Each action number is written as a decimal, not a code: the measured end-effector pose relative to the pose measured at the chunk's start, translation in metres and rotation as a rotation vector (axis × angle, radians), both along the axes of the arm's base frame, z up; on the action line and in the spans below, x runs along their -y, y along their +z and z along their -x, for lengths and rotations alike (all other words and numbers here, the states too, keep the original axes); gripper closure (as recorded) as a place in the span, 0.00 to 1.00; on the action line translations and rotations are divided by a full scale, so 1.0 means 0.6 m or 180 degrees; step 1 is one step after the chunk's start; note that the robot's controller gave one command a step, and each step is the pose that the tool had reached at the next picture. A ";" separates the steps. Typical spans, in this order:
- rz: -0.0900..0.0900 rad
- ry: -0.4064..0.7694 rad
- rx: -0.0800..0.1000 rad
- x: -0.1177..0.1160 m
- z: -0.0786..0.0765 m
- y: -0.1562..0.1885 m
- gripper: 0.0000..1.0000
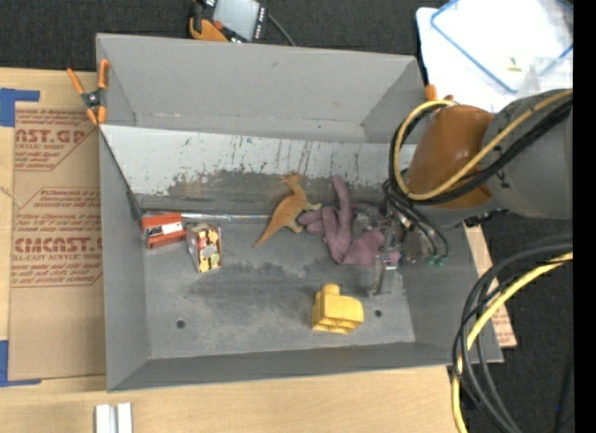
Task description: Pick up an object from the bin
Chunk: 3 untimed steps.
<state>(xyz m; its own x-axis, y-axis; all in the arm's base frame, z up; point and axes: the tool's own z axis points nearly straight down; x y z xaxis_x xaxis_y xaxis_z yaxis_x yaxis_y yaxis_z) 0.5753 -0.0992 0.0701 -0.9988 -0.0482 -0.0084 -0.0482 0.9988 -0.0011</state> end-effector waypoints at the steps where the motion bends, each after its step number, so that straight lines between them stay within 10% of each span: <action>1: -0.0016 -0.1819 -0.0011 -0.043 0.008 0.000 0.00; 2: 0.0003 -0.0121 0.0016 -0.006 0.000 0.002 0.00; 3: -0.0007 -0.1646 0.0011 -0.040 0.004 0.002 1.00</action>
Offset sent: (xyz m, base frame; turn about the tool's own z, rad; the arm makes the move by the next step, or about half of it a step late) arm -0.0010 0.0041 0.0007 0.0384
